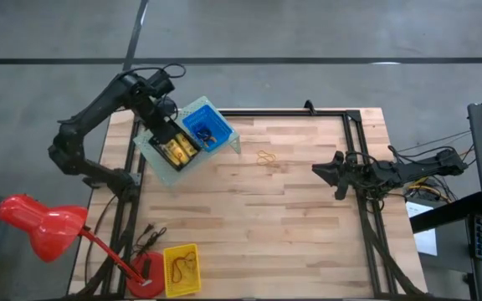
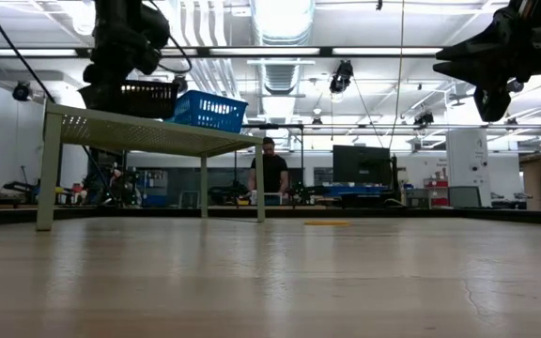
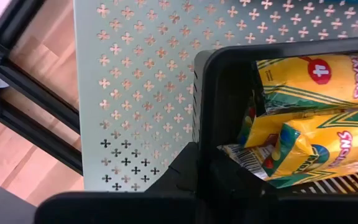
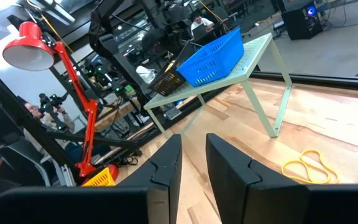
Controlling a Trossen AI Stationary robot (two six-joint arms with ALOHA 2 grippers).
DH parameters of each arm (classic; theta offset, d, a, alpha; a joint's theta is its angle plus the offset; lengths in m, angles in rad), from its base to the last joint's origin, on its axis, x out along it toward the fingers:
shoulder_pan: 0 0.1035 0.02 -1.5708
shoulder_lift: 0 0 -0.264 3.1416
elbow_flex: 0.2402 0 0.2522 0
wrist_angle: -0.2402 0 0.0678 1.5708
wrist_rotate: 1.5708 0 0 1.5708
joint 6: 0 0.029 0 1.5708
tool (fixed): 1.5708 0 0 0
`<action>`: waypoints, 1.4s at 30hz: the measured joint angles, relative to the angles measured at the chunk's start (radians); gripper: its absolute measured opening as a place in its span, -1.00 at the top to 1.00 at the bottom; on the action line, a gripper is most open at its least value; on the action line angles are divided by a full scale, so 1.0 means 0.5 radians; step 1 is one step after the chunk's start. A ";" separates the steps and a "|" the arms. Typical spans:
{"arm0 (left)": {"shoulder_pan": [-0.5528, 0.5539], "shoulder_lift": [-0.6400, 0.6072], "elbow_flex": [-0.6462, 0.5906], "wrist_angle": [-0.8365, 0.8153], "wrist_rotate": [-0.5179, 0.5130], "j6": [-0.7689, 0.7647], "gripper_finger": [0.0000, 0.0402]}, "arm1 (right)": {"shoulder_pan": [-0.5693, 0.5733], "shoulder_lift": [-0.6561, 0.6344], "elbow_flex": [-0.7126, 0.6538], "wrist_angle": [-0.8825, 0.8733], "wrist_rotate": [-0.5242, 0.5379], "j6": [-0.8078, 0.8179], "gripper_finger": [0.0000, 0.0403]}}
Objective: Pick & Place Office Desk Supplies
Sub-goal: Put the black basket on the shelf, then put the yellow basket on the shelf
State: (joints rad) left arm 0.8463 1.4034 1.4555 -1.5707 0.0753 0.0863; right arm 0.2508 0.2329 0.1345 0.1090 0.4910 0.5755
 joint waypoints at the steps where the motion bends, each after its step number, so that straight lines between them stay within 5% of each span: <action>1: 0.000 0.024 0.000 0.000 0.000 0.000 0.95 | 0.000 0.000 0.000 0.000 0.000 0.000 0.65; 12: 0.002 0.159 -0.002 -0.001 -0.001 0.034 0.92 | 0.000 0.000 0.000 0.000 0.000 0.000 0.62; 28: 0.001 0.155 -0.002 0.010 -0.008 0.074 0.30 | -0.001 -0.001 0.000 0.000 0.000 0.000 0.63; 42: 0.000 0.149 0.088 0.003 -0.033 0.074 0.21 | 0.000 0.000 0.000 0.000 0.000 0.001 0.62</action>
State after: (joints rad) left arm 0.8463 1.4780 1.4996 -1.5692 0.0588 0.1230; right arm 0.2508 0.2328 0.1345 0.1092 0.4910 0.5757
